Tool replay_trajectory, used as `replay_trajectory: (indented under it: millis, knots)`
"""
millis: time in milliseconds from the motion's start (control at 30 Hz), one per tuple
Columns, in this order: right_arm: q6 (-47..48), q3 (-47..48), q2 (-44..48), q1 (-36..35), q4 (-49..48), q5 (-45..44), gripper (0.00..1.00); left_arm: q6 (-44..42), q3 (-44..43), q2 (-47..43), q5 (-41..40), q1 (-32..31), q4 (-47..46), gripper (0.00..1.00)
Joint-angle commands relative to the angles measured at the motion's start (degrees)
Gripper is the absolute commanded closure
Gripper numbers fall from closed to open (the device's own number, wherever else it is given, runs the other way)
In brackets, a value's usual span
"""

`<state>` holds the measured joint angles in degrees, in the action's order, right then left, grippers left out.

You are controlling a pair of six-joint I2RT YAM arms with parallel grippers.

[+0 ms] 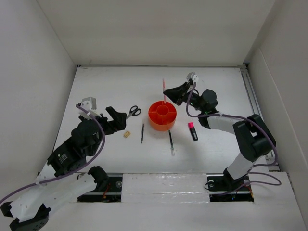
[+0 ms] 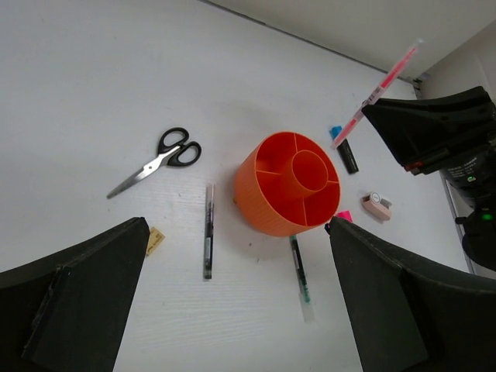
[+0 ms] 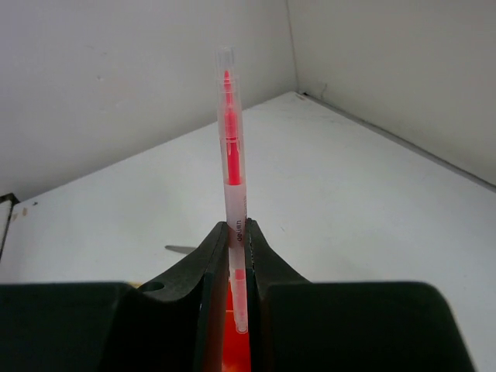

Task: Sort the stationery into containers
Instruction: Place the pen in the storage box.

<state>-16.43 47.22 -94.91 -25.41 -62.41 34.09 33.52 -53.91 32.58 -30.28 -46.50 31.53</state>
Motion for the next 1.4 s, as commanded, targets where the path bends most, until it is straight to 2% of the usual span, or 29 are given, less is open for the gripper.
replay_trajectory:
  millis: [0, 133, 733, 800, 1067, 1300, 1333, 1367]
  knots:
    - [-2.99, 1.73, -1.84, 0.01, -12.46, 5.29, 1.0, -2.4, 0.56, 0.12, 1.71, -0.17, -3.14, 0.0]
    - [-5.72, -1.16, -3.34, 0.01, -18.78, 6.34, 1.0, -2.4, 0.56, 1.96, 1.72, -0.17, -3.14, 0.0]
    - [-8.62, -6.97, -8.88, -1.05, -27.06, 6.87, 1.0, -2.93, 0.56, 1.44, 3.92, -0.17, -3.66, 0.0]
    - [-8.62, -6.97, -8.89, -1.05, -27.06, 6.87, 0.88, -3.46, 0.56, 1.44, 3.92, -0.17, -3.67, 0.0]
    - [-9.15, -7.5, -8.18, -1.05, -27.06, 7.92, 0.54, -3.46, 0.56, 1.44, 3.92, -0.17, -3.67, 0.0]
    - [-11.34, -10.74, -2.93, -1.05, -30.13, 8.45, 0.49, -3.46, 0.56, 1.44, 3.92, -0.17, -3.67, 0.0]
    - [-11.35, -11.44, -1.6, -1.05, -30.66, 7.15, 0.4, -3.46, 0.56, 1.44, 3.39, -0.17, -3.67, 0.0]
    - [-12.04, -13.19, 0.06, -1.05, -30.66, 6.26, 0.23, -3.46, 0.56, 1.44, 3.39, -0.17, -3.67, 0.0]
